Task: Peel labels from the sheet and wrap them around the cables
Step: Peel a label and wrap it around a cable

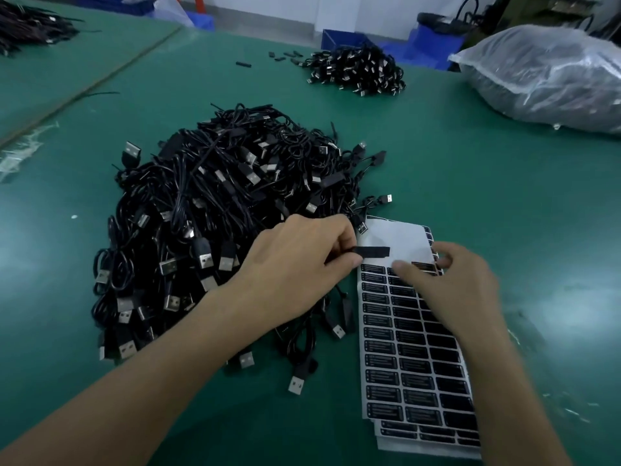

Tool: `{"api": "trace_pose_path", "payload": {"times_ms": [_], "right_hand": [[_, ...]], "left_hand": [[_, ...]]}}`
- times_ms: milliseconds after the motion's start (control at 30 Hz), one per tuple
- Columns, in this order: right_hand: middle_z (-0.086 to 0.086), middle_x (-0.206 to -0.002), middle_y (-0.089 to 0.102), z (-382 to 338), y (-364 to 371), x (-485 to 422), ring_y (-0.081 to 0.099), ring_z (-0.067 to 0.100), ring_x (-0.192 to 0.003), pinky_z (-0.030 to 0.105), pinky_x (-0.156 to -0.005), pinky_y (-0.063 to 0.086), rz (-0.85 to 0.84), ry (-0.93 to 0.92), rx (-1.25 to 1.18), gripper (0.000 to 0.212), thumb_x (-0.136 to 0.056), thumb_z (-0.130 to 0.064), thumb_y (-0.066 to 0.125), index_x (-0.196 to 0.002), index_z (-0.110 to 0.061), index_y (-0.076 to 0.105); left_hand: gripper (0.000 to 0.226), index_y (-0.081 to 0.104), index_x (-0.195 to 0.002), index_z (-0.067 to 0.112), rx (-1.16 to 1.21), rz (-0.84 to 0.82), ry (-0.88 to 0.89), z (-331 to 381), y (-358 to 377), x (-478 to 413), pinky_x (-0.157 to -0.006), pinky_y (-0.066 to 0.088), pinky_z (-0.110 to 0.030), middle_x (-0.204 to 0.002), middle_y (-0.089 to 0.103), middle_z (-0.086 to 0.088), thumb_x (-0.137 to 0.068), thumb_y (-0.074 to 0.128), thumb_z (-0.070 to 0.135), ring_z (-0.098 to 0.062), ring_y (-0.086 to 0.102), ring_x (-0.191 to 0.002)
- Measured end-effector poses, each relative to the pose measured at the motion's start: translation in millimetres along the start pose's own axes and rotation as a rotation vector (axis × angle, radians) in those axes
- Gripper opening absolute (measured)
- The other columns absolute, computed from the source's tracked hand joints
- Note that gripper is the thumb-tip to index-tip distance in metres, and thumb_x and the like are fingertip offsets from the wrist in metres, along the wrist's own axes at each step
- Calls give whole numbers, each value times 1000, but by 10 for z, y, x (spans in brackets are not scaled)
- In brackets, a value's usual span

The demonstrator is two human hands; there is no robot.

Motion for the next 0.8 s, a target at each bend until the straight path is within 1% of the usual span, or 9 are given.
{"api": "trace_pose_path", "payload": {"times_ms": [67, 100, 167, 267, 367, 467, 600, 700, 800], "right_hand": [[7, -115, 61, 48, 28, 18, 55, 29, -113, 44, -97, 47, -35, 73, 19, 79, -70, -53, 85, -133, -13, 59], [8, -116, 61, 71, 30, 25, 55, 30, -115, 45, -99, 46, -44, 103, 5, 81, -70, -52, 86, -135, -13, 58], [1, -104, 63, 90, 11, 49, 57, 29, -109, 43, -93, 47, -45, 132, -30, 79, -69, -48, 87, -133, -12, 59], [-6, -85, 59, 82, -14, 85, 59, 30, -99, 41, -87, 47, -45, 131, -74, 67, -68, -45, 89, -121, -11, 66], [12, -97, 67, 106, 16, 88, 57, 36, -108, 46, -92, 48, -82, 132, -4, 65, -68, -55, 85, -112, -10, 68], [1, -83, 70, 100, -14, 85, 64, 29, -92, 41, -82, 50, -53, 96, -36, 43, -69, -50, 85, -93, -16, 73], [-1, -99, 71, 115, -73, 80, 64, 23, -97, 38, -87, 49, 34, 72, -115, 49, -69, -34, 89, -111, -19, 69], [-4, -93, 73, 97, -76, 63, 69, 23, -92, 41, -86, 54, 48, 13, -251, 32, -80, -24, 81, -108, -25, 65], [4, -85, 78, 29, -47, 77, 75, 25, -79, 46, -76, 61, -38, 22, -634, 27, -89, -13, 73, -109, -26, 62]], "left_hand": [[11, 49, -94, 36, -27, 17, 27, 77, 28, 11, -60, 49, -30, -76, 64, 13, -99, 53, 44, -5, 58, -66], [11, 45, -95, 35, -32, 10, 32, 107, 68, 10, -60, 50, -33, -77, 65, 12, -100, 50, 43, -9, 58, -63], [11, 40, -96, 34, -35, -3, 3, 103, 165, -19, -62, 53, -38, -80, 69, 11, -102, 45, 41, -13, 59, -60], [8, 45, -99, 34, -8, 45, -91, -12, 214, -91, -68, 54, -41, -82, 72, 13, -103, 45, 41, -13, 62, -64], [7, 54, -102, 40, 59, 91, -140, -99, 211, -125, -70, 55, -36, -79, 71, 21, -102, 47, 39, -5, 63, -68], [10, 56, -99, 39, 115, 80, -160, -152, 229, -135, -66, 52, -31, -76, 70, 25, -103, 47, 39, 2, 61, -64], [23, 50, -91, 30, 145, 81, -146, -146, 212, -131, -60, 50, -35, -73, 71, 13, -106, 36, 41, -4, 57, -54], [26, 46, -89, 26, 240, 100, -154, -136, 185, -114, -67, 56, -45, -72, 71, 7, -107, 33, 40, -13, 62, -57], [25, 42, -88, 26, 385, 141, -174, -160, 153, -111, -61, 55, -44, -72, 72, 7, -107, 31, 37, -15, 63, -52]]}}
Point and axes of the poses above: each hand's wrist, its own x-axis away from the middle knuckle, its own y-axis out of the palm, z = x × y, the point moved 8 cm from there along -x, towards the middle knuckle
